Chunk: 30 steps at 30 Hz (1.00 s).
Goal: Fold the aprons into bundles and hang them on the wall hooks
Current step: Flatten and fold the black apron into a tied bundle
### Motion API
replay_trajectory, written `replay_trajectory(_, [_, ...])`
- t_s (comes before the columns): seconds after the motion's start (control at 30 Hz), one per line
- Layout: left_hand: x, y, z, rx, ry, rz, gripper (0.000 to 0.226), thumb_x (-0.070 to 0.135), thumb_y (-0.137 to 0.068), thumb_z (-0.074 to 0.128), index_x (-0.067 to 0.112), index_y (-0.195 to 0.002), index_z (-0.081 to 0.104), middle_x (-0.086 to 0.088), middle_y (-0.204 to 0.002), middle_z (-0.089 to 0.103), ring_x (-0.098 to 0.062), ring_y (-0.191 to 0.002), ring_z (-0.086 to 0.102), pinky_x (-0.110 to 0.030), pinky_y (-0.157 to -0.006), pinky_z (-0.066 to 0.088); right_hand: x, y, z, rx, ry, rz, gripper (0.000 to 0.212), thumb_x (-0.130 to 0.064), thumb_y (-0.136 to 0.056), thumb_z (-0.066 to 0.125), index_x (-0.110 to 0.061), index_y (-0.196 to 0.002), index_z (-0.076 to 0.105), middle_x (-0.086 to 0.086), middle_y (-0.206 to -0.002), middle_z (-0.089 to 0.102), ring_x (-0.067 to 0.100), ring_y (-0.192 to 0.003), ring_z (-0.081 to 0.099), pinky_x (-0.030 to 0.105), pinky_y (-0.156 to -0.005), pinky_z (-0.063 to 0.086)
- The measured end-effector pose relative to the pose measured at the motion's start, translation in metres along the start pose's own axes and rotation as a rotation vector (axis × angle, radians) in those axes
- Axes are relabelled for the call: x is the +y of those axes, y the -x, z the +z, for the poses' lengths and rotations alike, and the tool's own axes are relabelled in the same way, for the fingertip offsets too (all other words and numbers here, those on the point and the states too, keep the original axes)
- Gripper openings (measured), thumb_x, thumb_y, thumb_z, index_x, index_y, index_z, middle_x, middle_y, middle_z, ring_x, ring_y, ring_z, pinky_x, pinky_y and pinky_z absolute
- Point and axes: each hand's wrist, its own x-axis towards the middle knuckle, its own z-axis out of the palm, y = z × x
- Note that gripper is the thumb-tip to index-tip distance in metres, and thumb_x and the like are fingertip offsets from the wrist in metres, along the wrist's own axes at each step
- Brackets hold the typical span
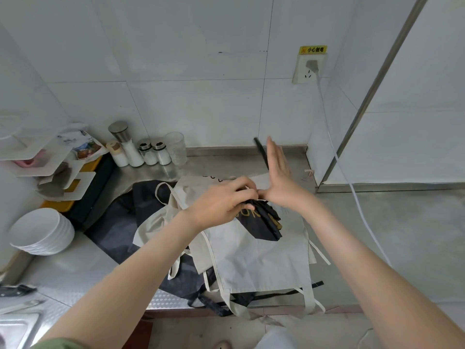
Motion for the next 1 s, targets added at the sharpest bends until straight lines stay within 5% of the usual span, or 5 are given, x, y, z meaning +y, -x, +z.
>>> replay_trajectory(0.13, [-0.002,0.005,0.002,0.083,-0.053,0.038,0.027,0.044,-0.102,0.029,0.026,-0.105,0.050,-0.001,-0.110,0.037,-0.013,-0.084,0.035,-0.024,-0.063,0.038,-0.002,0.001,-0.001,-0.213,-0.052,-0.081,0.085,-0.017,-0.086,0.069,-0.035,-0.150,0.016,-0.007,-0.160,-0.005,0.002,-0.141,-0.018,0.029,-0.115,-0.004])
replay_trajectory(0.23, [-0.003,0.008,0.004,0.049,-0.028,0.021,0.026,0.043,-0.101,0.033,0.026,-0.111,0.049,-0.002,-0.109,0.033,-0.005,-0.084,0.022,-0.022,-0.066,0.036,-0.007,0.004,-0.002,-0.463,-0.172,0.036,0.028,-0.012,-0.094,0.058,-0.017,-0.120,0.065,-0.015,-0.124,0.054,-0.001,-0.122,0.043,0.015,-0.096,0.033])
replay_trajectory(0.53, [0.001,0.014,0.003,0.114,0.175,-0.272,0.041,0.027,-0.092,0.057,-0.004,-0.118,0.051,-0.007,-0.102,0.046,0.000,-0.084,0.038,-0.008,-0.085,0.036,0.011,0.001,-0.008,-0.061,-0.432,0.037,0.029,-0.005,-0.101,0.038,-0.010,-0.078,0.054,-0.006,-0.044,0.049,0.011,-0.047,0.050,0.026,-0.065,0.046])
replay_trajectory(0.8, [0.000,0.008,-0.013,0.048,0.204,-0.267,0.029,0.026,-0.096,0.046,0.000,-0.096,0.059,0.011,-0.083,0.049,-0.005,-0.078,0.043,-0.003,-0.077,0.032,0.029,0.004,-0.017,-0.333,-0.148,0.164,0.059,0.007,-0.088,0.041,-0.024,-0.137,0.050,-0.012,-0.135,0.045,0.000,-0.125,0.035,0.019,-0.102,0.026])
replay_trajectory(1.0, [0.005,0.000,-0.017,-0.037,0.297,-0.303,0.017,0.019,-0.097,0.049,0.005,-0.094,0.058,0.018,-0.070,0.051,0.009,-0.070,0.049,-0.006,-0.067,0.034,0.015,0.009,0.017,-0.525,-0.581,0.208,0.028,-0.030,-0.078,0.048,-0.012,-0.090,0.067,-0.001,-0.095,0.069,0.014,-0.095,0.061,0.031,-0.096,0.044])
